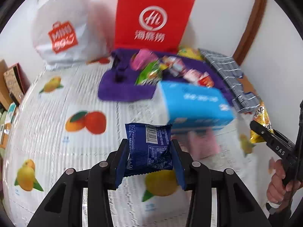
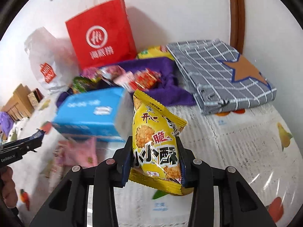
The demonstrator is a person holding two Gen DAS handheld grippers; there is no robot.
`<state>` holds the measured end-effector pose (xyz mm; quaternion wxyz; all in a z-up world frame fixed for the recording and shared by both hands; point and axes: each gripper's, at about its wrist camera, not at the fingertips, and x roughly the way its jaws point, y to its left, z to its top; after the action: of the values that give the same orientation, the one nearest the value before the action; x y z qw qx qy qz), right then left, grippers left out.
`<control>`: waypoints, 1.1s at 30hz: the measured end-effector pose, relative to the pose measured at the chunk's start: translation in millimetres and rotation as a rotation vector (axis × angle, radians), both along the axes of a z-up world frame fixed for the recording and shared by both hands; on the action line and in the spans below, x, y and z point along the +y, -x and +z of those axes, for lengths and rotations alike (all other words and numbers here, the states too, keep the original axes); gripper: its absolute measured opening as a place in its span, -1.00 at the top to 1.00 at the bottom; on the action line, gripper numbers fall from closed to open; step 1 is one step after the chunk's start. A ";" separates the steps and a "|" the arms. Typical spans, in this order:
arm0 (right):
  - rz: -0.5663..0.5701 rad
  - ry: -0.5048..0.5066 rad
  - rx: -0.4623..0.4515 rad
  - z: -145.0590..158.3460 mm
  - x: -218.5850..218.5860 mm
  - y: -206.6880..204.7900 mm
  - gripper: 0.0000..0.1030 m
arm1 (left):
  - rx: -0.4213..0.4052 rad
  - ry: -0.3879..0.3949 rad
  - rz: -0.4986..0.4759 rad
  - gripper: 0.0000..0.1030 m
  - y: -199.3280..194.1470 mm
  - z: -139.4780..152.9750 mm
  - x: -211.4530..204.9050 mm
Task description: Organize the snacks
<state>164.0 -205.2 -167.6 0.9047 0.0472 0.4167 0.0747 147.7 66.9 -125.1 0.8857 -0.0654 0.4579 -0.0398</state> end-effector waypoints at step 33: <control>0.096 0.049 -0.112 108.0 69.7 -164.0 0.22 | -0.084 -0.004 -0.013 0.19 -185.0 87.7 -13.8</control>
<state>328.0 -135.5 -59.6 0.9229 0.0007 0.3689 0.1102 332.7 53.1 -37.3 0.9039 -0.0591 0.4209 -0.0475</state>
